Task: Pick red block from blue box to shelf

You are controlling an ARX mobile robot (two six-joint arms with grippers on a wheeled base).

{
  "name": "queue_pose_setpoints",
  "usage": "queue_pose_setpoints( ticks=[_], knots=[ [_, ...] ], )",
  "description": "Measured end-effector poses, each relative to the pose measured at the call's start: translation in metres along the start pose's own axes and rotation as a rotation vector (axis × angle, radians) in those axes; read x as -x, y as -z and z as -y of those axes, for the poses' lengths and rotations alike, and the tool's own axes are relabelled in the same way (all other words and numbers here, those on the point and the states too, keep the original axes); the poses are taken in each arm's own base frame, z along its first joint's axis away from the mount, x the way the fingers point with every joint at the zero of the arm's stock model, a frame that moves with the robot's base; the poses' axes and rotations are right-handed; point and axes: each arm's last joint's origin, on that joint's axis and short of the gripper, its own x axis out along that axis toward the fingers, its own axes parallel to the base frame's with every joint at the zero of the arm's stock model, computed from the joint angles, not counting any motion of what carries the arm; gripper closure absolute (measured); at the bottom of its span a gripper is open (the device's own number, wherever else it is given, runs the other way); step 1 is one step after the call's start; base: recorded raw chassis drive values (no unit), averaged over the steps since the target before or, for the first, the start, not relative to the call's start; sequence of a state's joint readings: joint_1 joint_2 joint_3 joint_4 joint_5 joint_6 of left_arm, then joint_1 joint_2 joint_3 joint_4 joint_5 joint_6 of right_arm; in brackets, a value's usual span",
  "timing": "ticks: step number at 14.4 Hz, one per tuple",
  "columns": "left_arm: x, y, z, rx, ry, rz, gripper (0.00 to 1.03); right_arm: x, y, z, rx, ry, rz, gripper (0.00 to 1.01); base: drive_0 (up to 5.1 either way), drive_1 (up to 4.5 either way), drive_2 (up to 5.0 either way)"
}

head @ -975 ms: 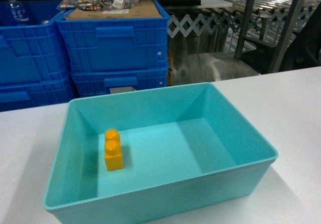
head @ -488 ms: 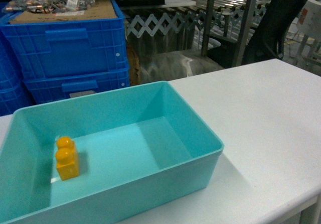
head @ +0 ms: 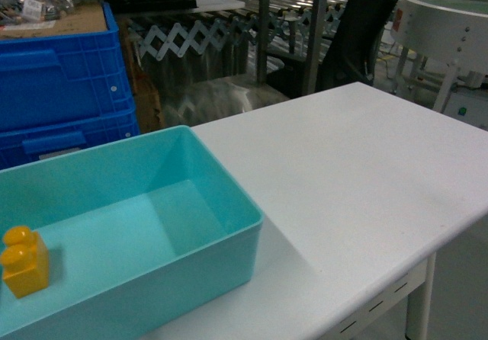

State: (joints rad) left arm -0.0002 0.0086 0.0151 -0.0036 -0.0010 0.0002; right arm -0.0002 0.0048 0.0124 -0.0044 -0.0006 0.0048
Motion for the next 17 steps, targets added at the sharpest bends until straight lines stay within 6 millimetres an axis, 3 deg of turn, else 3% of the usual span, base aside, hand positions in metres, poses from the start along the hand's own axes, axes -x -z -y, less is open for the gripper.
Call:
queue_pose_setpoints(
  ticks=[17],
  knots=[
    [0.0000, 0.0000, 0.0000, 0.000, 0.000, 0.000, 0.05, 0.0000, 0.0000, 0.0000, 0.000, 0.000, 0.000, 0.73, -1.5, -1.47, -1.5]
  ],
)
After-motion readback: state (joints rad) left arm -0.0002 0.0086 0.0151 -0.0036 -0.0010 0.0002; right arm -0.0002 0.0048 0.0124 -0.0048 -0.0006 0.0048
